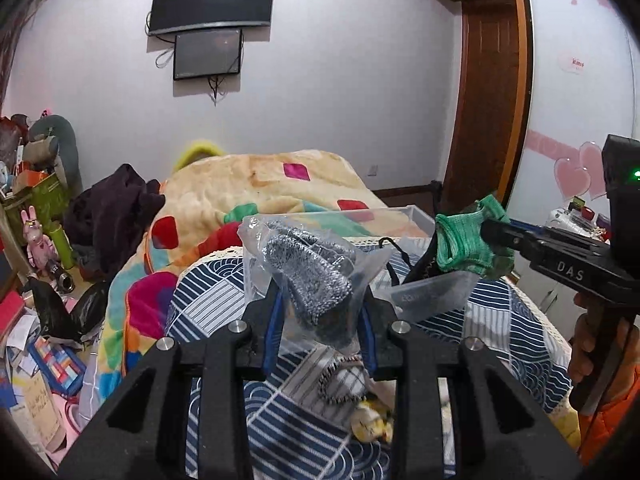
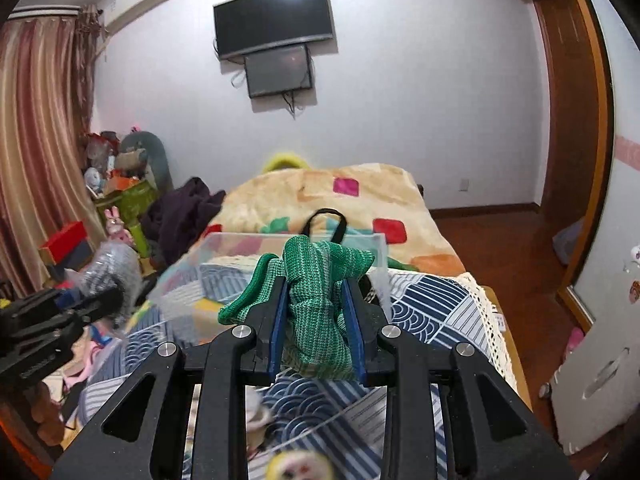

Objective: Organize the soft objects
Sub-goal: 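Place the green cloth into the box with the right tool while the left tool drops the bag in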

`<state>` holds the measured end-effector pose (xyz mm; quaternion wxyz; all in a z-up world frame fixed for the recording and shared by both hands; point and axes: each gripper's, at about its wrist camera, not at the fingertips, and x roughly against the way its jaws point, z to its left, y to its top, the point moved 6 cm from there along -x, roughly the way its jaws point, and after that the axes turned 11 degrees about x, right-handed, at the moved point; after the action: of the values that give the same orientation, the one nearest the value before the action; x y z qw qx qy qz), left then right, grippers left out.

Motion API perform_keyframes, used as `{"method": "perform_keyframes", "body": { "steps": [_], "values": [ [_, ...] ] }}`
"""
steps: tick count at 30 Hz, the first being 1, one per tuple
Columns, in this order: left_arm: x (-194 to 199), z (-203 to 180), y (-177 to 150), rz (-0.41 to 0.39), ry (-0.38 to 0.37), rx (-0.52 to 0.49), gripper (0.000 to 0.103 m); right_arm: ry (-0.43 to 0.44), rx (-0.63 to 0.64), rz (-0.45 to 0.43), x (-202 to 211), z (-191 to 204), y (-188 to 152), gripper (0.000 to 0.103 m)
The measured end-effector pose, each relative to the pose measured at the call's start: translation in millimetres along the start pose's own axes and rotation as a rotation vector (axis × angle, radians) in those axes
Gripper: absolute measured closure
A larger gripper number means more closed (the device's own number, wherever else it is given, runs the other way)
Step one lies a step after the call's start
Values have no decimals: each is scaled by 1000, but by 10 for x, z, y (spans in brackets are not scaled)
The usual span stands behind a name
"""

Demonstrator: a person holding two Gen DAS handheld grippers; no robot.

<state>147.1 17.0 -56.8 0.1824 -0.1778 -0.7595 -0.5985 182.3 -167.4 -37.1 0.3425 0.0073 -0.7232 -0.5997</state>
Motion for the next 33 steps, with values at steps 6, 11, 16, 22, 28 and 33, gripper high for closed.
{"method": "perform_keyframes", "body": {
  "steps": [6,11,16,22,28,33],
  "values": [
    [-400,25,21,57,30,-21,71,26,23,71,-309,17,-39,78],
    [-618,46,57,95,31,-27,71,42,70,98,-461,116,28,79],
    [-766,-7,123,120,20,-44,71,56,100,145,-657,140,30,84],
    [-949,-57,87,174,13,-57,71,74,104,192,-750,142,-42,84],
    [-1055,-36,28,222,-1,-22,68,93,80,169,-587,90,-25,80],
    [-972,-38,54,207,-8,-13,52,93,76,125,-401,81,16,61]
  ]
}}
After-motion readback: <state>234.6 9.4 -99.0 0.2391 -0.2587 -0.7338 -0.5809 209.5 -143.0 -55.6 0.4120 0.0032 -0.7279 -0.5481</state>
